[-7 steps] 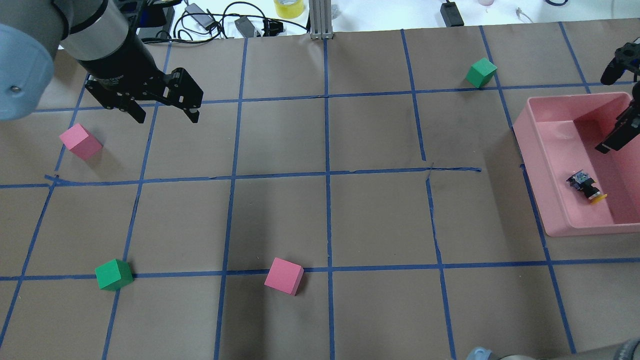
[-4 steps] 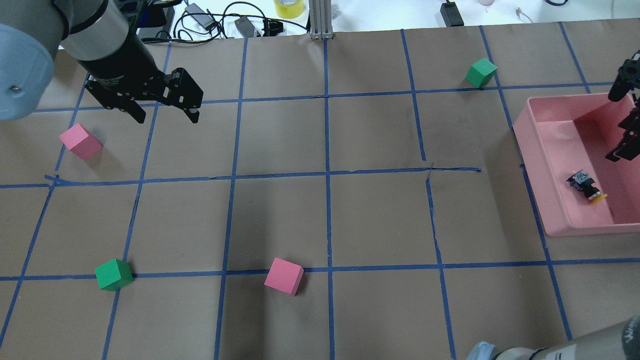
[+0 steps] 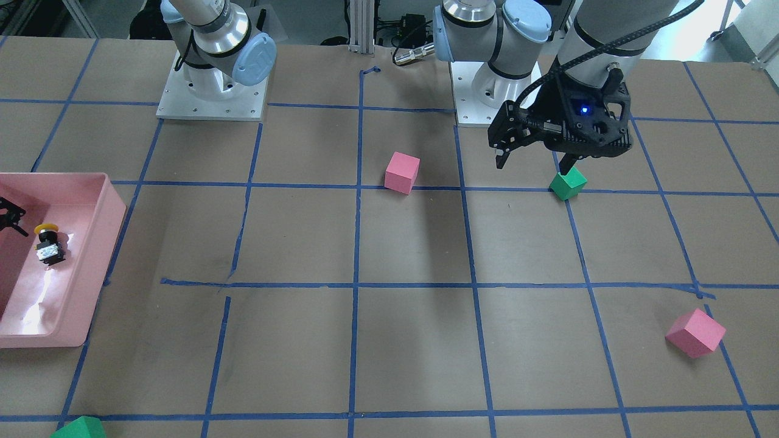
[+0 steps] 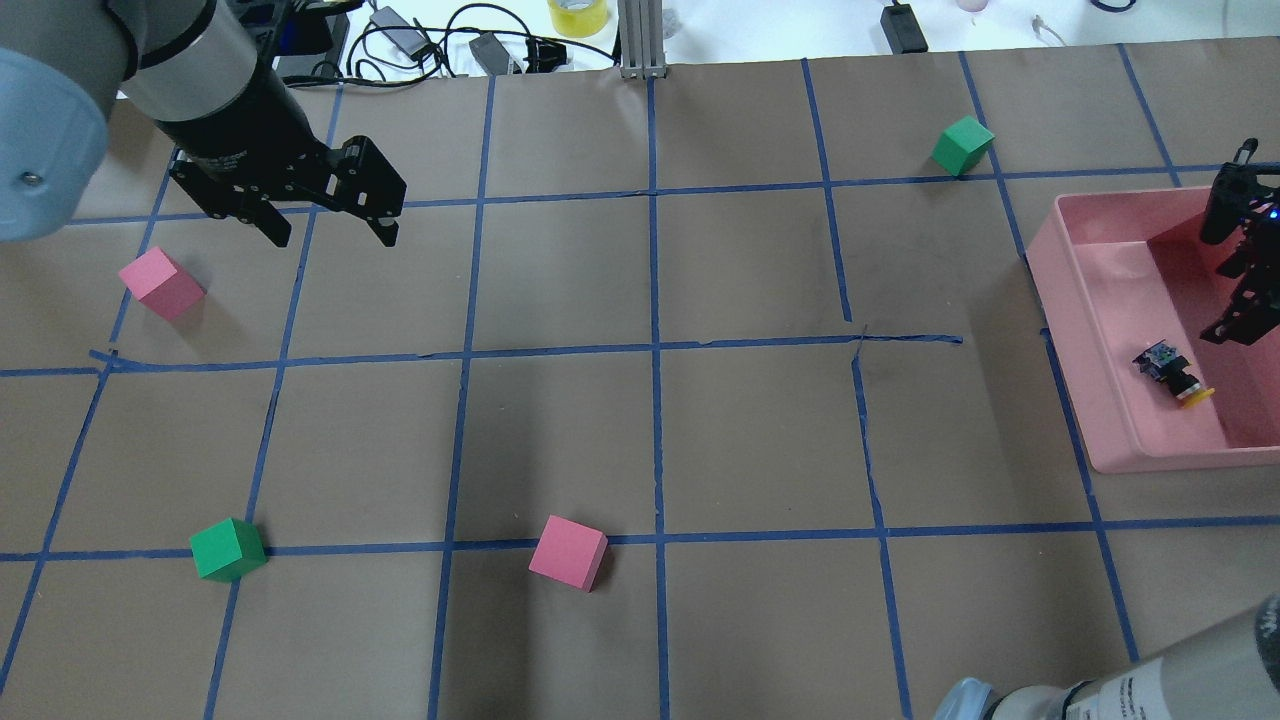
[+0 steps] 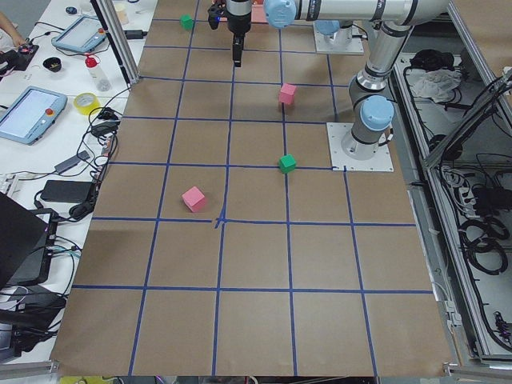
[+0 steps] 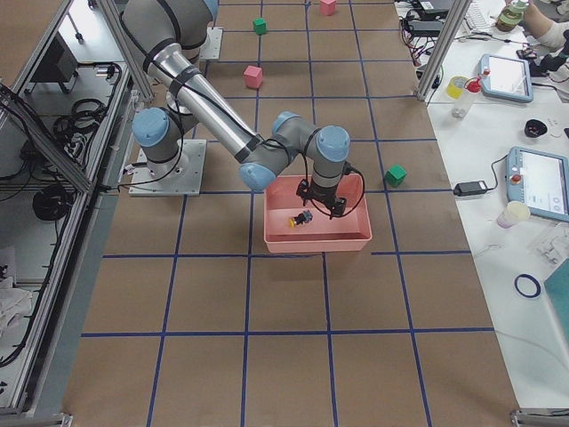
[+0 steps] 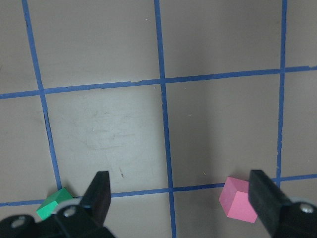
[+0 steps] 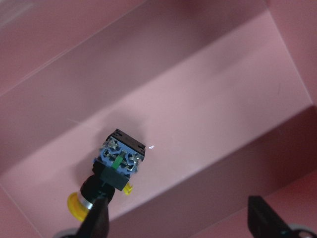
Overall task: Align button upright
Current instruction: 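Descend the right gripper onto the switch body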
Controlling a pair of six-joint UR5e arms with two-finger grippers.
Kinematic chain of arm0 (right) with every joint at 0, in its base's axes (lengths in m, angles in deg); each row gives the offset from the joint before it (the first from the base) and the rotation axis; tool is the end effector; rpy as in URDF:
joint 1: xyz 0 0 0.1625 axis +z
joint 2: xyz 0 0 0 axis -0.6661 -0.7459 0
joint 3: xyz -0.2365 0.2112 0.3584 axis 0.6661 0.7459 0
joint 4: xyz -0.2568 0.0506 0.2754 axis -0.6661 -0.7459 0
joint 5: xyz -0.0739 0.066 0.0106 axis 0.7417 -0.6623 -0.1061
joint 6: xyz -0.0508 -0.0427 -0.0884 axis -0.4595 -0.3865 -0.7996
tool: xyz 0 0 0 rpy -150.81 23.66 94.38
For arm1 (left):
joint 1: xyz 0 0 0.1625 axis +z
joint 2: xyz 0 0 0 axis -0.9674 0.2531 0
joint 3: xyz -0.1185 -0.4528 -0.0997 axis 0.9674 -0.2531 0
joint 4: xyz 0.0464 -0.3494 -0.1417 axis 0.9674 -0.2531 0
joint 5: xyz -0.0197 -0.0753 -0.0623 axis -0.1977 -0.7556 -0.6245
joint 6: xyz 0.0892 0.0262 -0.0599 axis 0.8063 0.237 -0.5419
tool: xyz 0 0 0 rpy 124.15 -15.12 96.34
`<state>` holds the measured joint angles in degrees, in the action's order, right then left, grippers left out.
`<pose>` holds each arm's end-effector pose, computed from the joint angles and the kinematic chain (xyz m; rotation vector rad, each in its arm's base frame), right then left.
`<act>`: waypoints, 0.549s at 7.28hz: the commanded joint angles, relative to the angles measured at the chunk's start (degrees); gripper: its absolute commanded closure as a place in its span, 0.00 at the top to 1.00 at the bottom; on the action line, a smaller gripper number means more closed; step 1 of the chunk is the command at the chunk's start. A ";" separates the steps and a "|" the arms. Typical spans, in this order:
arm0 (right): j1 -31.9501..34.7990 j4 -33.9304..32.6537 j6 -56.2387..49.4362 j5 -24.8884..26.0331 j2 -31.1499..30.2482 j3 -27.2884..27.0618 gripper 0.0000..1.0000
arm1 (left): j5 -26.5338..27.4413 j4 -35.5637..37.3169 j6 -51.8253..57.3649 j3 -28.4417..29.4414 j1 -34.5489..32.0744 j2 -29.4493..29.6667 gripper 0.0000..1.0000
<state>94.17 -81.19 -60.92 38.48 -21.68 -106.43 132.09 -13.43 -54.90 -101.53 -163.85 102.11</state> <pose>-0.2401 -0.5239 0.3076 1.5710 -2.6579 -0.0250 -0.1249 -0.4625 0.5323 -0.1011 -3.1091 0.0455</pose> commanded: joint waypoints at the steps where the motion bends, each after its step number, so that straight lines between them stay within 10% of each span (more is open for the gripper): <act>1: -0.02 -2.64 -1.30 0.44 0.40 -1.78 1.00 | -0.09 -0.24 -0.26 0.16 0.00 -0.09 1.00; 4: -0.02 -2.82 0.89 5.71 0.40 -0.56 1.00 | 0.17 -0.77 -0.87 0.25 0.00 -0.09 1.00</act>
<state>94.15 -83.92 -61.45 42.29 -21.29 -107.51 132.05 -14.02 -55.35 -101.20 -163.80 102.03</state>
